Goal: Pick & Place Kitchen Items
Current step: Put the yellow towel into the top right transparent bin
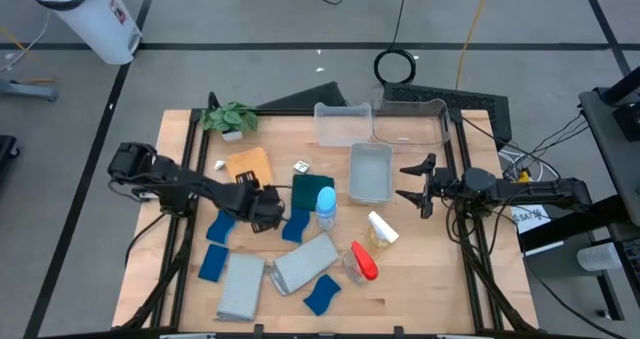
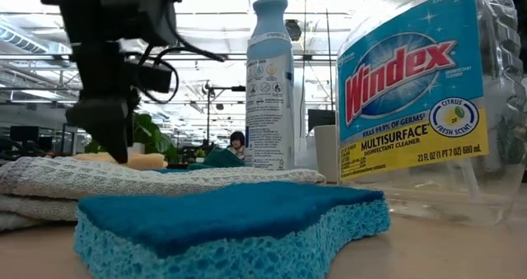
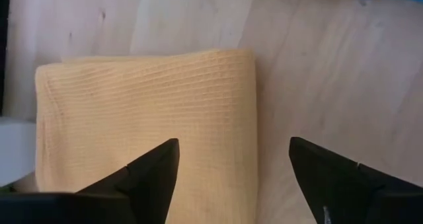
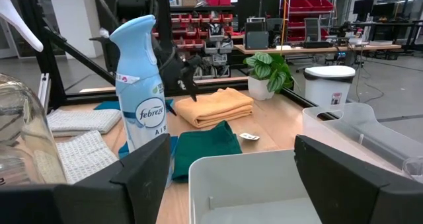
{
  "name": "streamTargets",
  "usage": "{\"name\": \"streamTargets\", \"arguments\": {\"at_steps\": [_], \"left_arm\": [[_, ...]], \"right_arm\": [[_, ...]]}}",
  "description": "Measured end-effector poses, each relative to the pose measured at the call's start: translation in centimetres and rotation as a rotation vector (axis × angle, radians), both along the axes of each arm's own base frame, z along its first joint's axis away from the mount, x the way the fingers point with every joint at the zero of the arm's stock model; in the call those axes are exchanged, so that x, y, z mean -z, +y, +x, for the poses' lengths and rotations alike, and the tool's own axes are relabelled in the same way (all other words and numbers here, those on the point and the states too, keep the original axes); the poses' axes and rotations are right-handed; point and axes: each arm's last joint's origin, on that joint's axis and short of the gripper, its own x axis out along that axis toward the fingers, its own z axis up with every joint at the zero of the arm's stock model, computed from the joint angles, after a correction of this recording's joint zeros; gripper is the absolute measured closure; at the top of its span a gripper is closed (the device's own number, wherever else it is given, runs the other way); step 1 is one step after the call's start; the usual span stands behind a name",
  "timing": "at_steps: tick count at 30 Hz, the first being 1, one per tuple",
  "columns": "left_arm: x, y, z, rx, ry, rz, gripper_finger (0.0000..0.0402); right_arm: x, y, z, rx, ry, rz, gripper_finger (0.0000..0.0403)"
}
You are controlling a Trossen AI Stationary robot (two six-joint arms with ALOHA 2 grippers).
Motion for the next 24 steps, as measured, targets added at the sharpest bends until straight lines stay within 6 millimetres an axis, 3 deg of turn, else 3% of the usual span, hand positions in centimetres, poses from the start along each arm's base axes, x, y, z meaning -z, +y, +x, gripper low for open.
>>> {"name": "streamTargets", "arguments": {"at_steps": [12, 24], "left_arm": [[2.8, 0.6, -2.2, -0.003, 0.024, 0.103, 0.0124], [4.0, 0.7, -2.4, 0.041, -0.046, 0.137, 0.0127]], "right_arm": [[0.0, 0.0, 0.0, 0.0, 0.0, 0.0, 0.011], [0.0, 0.0, 0.0, 0.0, 0.0, 0.0, 0.011]]}}
